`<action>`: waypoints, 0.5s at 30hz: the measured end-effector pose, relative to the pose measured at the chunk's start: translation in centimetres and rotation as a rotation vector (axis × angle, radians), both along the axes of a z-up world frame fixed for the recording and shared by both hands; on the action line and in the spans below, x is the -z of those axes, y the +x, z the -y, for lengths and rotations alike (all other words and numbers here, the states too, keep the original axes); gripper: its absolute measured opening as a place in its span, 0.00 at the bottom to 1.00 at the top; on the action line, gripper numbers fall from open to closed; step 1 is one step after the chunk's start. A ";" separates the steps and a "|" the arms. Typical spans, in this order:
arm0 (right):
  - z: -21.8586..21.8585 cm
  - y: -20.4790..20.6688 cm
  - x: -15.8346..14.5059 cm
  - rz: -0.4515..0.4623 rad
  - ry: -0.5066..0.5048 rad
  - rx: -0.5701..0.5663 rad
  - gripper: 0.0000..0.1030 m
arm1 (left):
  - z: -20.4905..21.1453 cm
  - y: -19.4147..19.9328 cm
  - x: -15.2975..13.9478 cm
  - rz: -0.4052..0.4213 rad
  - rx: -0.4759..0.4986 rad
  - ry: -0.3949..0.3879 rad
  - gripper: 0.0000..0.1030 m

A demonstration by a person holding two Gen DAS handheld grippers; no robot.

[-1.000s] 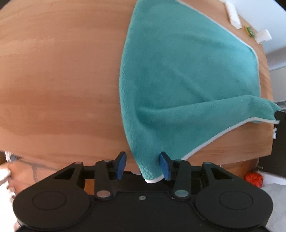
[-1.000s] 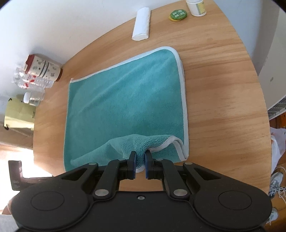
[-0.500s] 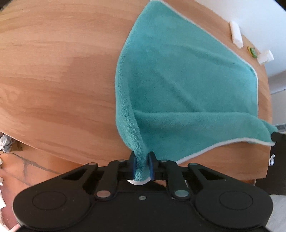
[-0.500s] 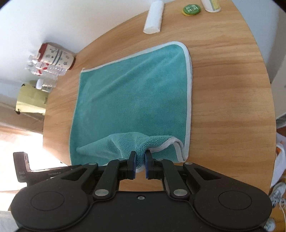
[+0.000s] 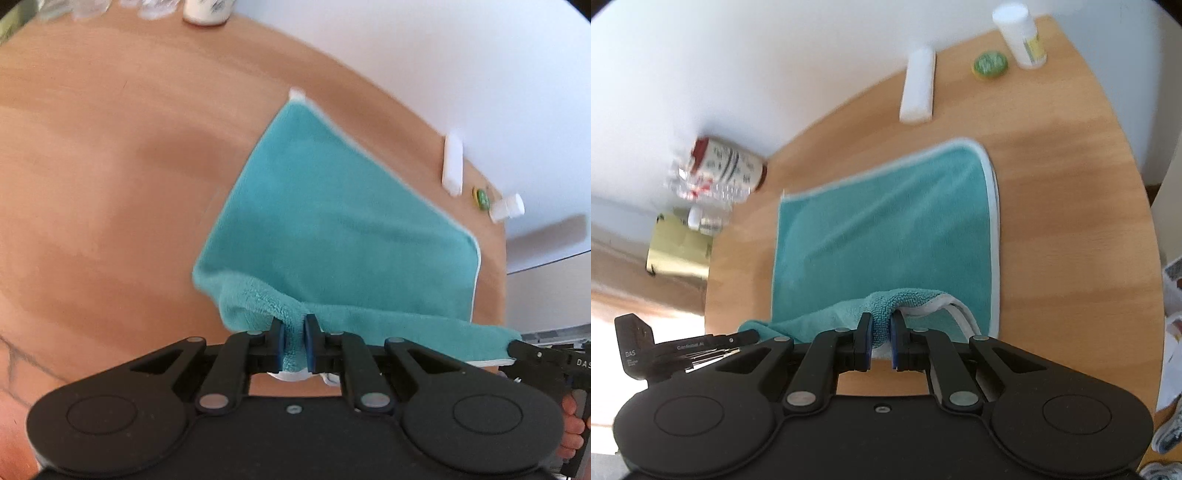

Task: Fold towel

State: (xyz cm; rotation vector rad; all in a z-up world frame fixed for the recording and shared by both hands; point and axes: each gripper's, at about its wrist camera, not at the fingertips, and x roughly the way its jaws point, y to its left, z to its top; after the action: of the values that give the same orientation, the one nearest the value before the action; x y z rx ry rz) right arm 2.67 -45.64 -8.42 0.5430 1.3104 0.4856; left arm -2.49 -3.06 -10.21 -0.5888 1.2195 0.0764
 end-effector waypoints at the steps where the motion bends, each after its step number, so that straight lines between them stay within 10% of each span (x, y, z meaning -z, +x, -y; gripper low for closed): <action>1: -0.1 0.6 -0.2 0.020 -0.005 0.021 0.10 | 0.0 0.6 -0.3 0.014 0.013 0.002 0.10; 15: -1.4 4.7 -0.4 0.068 -0.072 0.153 0.10 | -1.0 8.1 1.0 0.068 0.093 -0.004 0.10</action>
State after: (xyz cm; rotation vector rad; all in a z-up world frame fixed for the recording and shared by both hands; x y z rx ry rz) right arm 7.41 -44.29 -8.03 0.5570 1.2068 0.3263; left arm 5.57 -2.11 -11.18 -0.5332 1.1793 -0.0237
